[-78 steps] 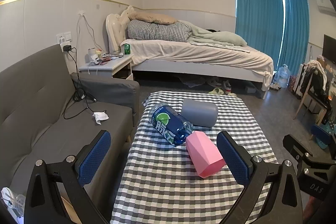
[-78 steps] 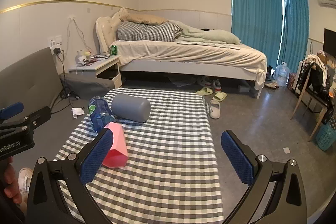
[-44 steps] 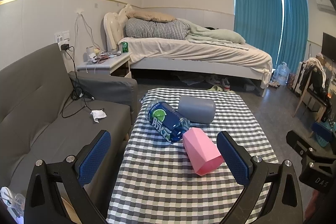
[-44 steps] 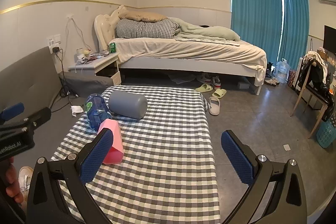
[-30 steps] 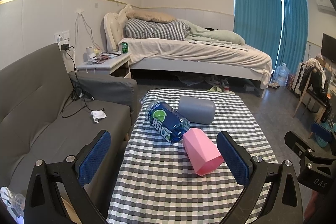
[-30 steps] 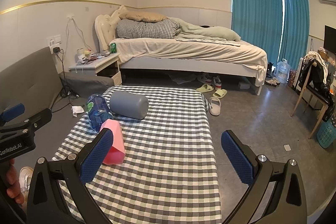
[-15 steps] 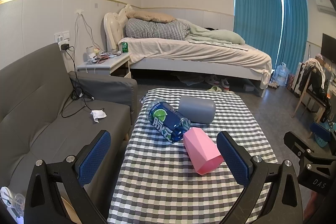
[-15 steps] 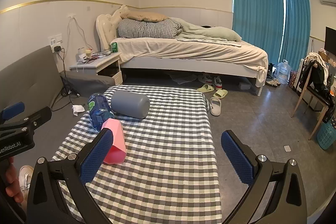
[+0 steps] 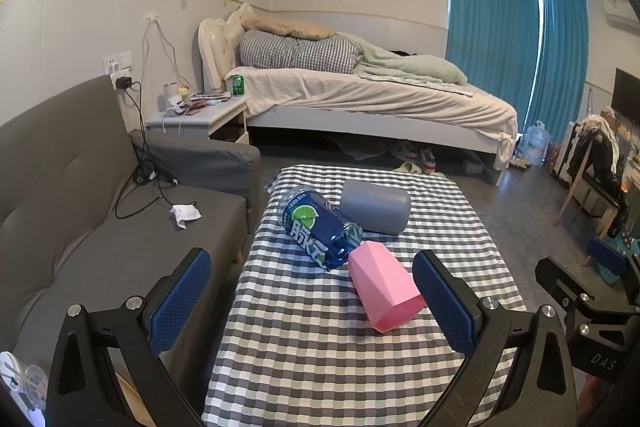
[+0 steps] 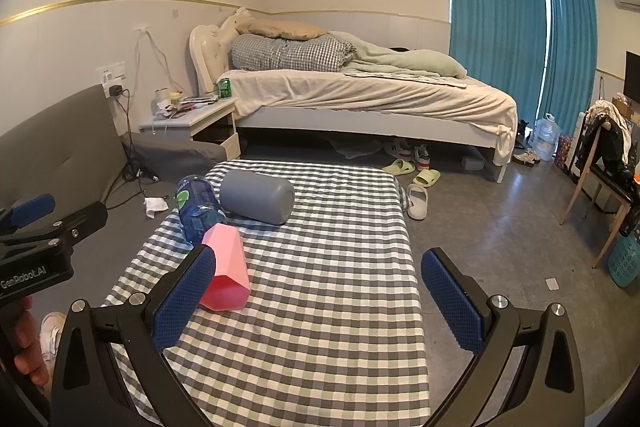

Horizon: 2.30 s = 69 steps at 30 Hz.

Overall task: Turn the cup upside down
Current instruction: 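Move the right tool to the pink hexagonal cup and close on it, then lift the pink cup with the right tool toward the left tool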

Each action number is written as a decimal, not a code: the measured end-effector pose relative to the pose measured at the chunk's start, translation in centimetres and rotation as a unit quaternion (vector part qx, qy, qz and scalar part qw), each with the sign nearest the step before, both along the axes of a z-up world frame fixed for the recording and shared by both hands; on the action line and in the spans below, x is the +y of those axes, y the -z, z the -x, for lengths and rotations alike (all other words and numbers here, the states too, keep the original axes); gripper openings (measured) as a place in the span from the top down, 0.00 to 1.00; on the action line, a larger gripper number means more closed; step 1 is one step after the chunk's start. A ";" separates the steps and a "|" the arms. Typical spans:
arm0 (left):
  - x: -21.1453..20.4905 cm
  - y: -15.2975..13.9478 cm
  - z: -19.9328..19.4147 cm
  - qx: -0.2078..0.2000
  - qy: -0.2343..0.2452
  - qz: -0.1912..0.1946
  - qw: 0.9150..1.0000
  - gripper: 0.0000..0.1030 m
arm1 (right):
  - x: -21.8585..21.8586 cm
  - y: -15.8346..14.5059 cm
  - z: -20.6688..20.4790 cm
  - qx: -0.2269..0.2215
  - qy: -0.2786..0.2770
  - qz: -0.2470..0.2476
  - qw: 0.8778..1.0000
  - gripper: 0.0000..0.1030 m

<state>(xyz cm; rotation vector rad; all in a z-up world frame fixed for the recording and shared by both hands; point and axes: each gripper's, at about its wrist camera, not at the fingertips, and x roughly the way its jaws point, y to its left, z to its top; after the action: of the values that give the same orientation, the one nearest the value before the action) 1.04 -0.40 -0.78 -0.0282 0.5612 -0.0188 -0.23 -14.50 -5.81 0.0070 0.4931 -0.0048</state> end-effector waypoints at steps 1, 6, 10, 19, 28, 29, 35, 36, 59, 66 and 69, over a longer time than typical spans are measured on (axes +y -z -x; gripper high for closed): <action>0.1 0.0 0.0 0.001 0.000 -0.001 1.000 0.00 | 0.1 0.0 0.0 0.000 -0.001 0.002 1.000 0.00; 0.9 0.0 -0.2 0.002 -0.007 0.001 1.000 0.00 | 0.0 0.0 -0.2 0.003 -0.005 0.001 1.000 0.00; 1.7 0.3 -0.5 0.012 -0.014 0.001 1.000 0.00 | 0.7 0.0 -1.0 0.007 -0.014 0.005 1.000 0.00; 4.2 1.8 -1.4 0.045 -0.042 -0.004 0.998 0.00 | 3.7 2.4 -4.4 0.066 -0.068 -0.007 0.995 0.00; 5.5 3.9 -2.3 0.079 -0.066 -0.011 0.995 0.00 | 7.0 7.0 -9.1 0.137 -0.110 -0.008 0.984 0.08; 5.4 4.0 -2.4 0.081 -0.067 -0.013 0.994 0.00 | 7.3 7.5 -9.6 0.144 -0.115 -0.008 0.983 0.13; 5.3 4.5 -2.8 0.091 -0.066 -0.018 0.994 0.00 | 8.7 9.9 -11.6 0.172 -0.125 0.005 0.977 0.28; 5.3 4.6 -2.8 0.092 -0.065 -0.021 0.993 0.00 | 8.7 10.3 -11.9 0.180 -0.122 0.006 0.976 0.31; 2.1 4.2 -0.4 0.107 -0.026 0.007 0.994 0.00 | 6.9 8.6 0.2 0.207 -0.083 -0.010 0.975 0.36; 2.1 3.8 1.1 0.106 -0.018 0.001 0.994 0.00 | 8.0 8.8 2.6 0.214 -0.076 0.001 0.974 0.36; 2.5 3.9 1.4 0.110 -0.021 0.004 0.994 0.00 | 8.3 9.1 2.9 0.219 -0.078 0.002 0.973 0.36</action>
<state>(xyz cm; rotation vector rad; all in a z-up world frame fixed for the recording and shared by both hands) -0.34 2.08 -4.70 -0.0513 0.7800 0.0235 -3.15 -6.21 -14.89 -0.0385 0.9342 0.1489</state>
